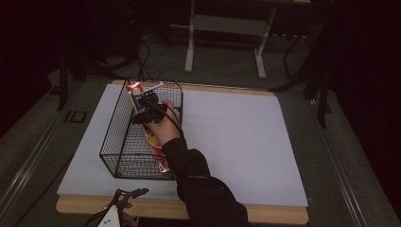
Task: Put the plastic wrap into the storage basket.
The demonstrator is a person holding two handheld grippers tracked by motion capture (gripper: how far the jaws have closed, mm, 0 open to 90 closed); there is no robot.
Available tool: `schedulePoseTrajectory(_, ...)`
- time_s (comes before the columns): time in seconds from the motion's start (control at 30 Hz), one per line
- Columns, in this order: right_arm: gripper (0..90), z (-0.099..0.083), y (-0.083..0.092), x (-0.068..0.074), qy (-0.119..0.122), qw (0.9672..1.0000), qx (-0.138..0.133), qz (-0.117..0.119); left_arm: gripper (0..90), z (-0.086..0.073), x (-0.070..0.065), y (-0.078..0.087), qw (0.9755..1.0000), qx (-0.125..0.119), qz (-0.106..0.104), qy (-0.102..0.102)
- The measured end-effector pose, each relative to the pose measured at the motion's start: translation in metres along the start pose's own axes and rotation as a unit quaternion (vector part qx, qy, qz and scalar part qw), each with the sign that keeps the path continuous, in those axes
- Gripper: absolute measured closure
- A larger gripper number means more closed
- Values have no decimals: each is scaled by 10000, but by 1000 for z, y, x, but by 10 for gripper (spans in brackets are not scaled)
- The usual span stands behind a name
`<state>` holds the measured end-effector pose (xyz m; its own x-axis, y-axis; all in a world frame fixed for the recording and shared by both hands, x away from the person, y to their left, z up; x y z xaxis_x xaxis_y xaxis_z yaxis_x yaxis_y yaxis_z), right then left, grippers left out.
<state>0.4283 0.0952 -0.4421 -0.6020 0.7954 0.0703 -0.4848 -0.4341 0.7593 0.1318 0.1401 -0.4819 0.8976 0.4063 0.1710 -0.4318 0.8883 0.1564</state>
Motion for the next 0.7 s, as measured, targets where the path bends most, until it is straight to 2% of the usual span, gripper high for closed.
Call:
schedulePoseTrajectory(0.07, 166, -1, 3, -1, 88, 9999, -81, -25, 7, 0, 0, 0, 10000, 4, 0, 13)
schedulePoseTrajectory(0.13, 143, -3, 5, -3, 287, 9996, -22, -74, 7, 0, 0, -1, 10000, 12, -2, 1)
schedulePoseTrajectory(0.23, 139, -7, 10, -8, 345, 9994, -51, 77, 7, 0, 0, -1, 10000, 11, -9, -4)
schedulePoseTrajectory(0.37, 135, -14, 25, -15, 514, 9982, -221, 228, 7, -1, 0, -1, 10000, 16, -28, 13)
schedulePoseTrajectory(0.43, 135, -18, 34, -21, 533, 9974, -331, 356, 7, -1, 0, -2, 10000, 8, -31, 16)
schedulePoseTrajectory(0.6, 136, -27, 52, -38, 480, 9969, -464, 418, 7, -1, 0, -3, 10000, 43, -23, 15)
schedulePoseTrajectory(0.7, 137, -33, 61, -49, 446, 9970, -509, 378, 6, -1, 0, -4, 10000, 51, -23, 19)
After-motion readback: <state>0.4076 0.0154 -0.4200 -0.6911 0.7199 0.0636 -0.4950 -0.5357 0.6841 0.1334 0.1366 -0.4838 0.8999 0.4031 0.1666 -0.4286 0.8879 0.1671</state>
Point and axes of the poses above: each handheld gripper's, and its own axes: y roughly backward along the jaws, z roughly out of its top, x roughly to its left, the point moved 3 cm from there along -y, roughly forward along the jaws, and after that the axes turned 5 degrees about -z, right-handed, at the moved point
